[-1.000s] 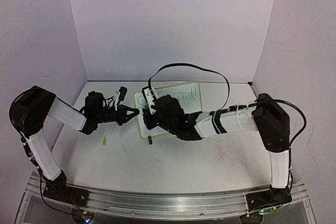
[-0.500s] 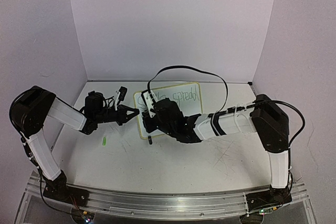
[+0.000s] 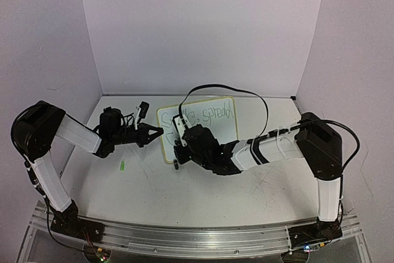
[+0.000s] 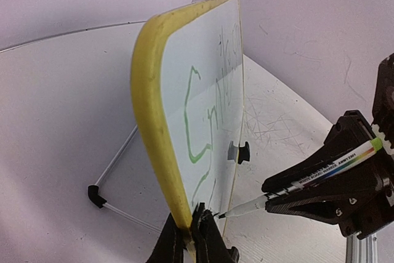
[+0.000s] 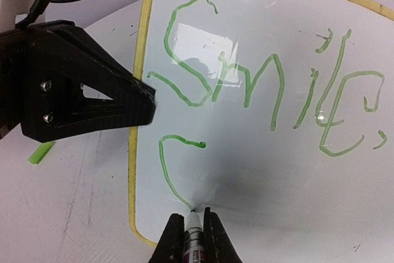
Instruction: Write a sentence on the whiteboard
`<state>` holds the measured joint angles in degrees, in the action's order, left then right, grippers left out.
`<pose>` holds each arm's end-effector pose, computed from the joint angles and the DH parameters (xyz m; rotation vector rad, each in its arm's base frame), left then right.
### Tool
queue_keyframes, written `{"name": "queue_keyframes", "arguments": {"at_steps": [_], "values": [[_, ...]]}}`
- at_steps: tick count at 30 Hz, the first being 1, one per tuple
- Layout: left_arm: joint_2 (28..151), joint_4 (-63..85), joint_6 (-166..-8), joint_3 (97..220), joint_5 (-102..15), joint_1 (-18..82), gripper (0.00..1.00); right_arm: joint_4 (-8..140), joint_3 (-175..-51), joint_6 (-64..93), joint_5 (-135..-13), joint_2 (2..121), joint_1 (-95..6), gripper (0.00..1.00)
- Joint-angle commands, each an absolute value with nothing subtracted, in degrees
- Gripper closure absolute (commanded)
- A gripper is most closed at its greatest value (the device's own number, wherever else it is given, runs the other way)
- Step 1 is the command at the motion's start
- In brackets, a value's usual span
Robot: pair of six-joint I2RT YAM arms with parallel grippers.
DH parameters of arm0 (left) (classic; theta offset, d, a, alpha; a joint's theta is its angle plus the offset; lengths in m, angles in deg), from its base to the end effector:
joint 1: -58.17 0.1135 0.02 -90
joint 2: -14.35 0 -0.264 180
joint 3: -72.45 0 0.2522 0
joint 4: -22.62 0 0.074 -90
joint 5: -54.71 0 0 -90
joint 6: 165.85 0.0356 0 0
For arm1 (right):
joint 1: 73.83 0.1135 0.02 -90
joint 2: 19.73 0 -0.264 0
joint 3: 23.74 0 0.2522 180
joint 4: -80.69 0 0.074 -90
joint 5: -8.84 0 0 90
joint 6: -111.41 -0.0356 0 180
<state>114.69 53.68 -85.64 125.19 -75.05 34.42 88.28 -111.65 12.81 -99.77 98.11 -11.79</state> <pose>0.2971 -0.1556 0.1581 0.7224 1.7808 -1.0418 0.2264 0.4023 0.1802 -0.6892 1.8479 0.4975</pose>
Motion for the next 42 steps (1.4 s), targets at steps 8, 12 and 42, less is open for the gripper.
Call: {"name": "queue_keyframes", "arguments": {"at_steps": [8,12,42], "values": [[115.9,47.6,-79.0,124.7,-67.6,34.9,1.00,87.5,-117.0,11.4,-97.9,101.8,-11.7,1.00],[115.9,47.6,-78.9,124.7,-67.7,34.9,1.00,87.5,-117.9,11.6,-97.6,101.9,-11.4,1.00],[116.2,47.4,-78.8,125.0,-68.1,34.8,1.00,88.8,-114.7,13.2,-97.5,95.8,-13.9,1.00]]}}
